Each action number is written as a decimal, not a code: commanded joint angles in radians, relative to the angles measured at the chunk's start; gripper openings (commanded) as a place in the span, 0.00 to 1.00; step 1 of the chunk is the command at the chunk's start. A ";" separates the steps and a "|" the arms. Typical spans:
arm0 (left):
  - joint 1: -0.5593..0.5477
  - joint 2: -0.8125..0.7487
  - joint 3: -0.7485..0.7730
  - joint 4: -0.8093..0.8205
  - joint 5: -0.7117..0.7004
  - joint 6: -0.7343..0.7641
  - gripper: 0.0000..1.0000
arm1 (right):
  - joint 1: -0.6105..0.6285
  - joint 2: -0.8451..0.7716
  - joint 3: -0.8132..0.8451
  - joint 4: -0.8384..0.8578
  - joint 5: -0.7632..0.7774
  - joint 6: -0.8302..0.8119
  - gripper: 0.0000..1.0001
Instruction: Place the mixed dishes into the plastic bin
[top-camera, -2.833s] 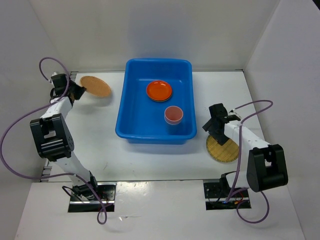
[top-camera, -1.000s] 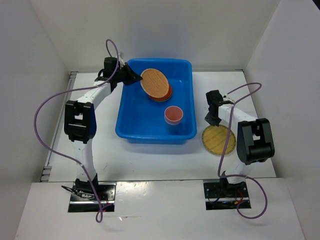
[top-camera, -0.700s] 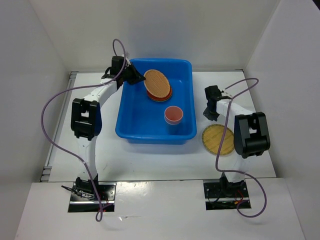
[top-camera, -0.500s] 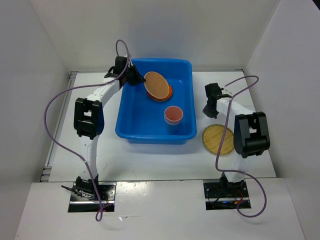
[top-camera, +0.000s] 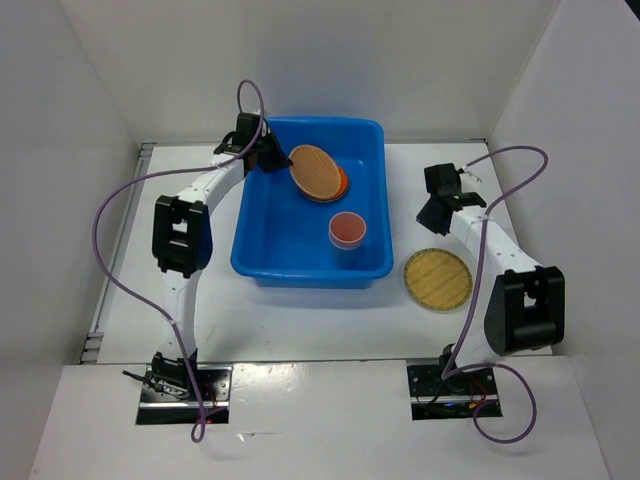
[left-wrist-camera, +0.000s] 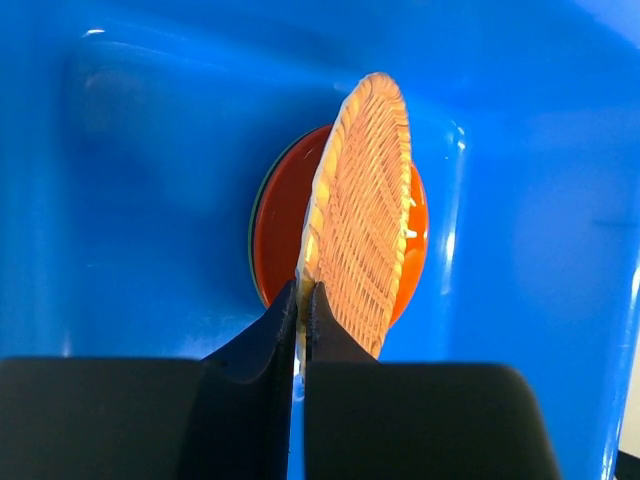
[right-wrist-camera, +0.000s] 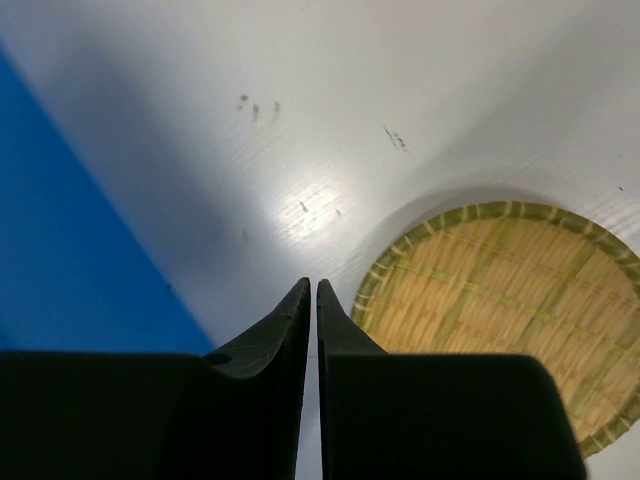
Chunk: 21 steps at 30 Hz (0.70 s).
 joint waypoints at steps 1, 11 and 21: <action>-0.006 -0.042 -0.094 0.096 0.021 0.002 0.00 | -0.006 -0.008 -0.053 -0.060 0.045 0.004 0.10; 0.044 -0.206 -0.421 0.576 0.151 -0.316 0.00 | -0.006 -0.037 -0.085 -0.042 0.007 0.004 0.10; 0.044 -0.114 -0.242 0.417 0.246 -0.298 0.00 | -0.006 -0.017 -0.088 -0.120 0.062 0.014 0.10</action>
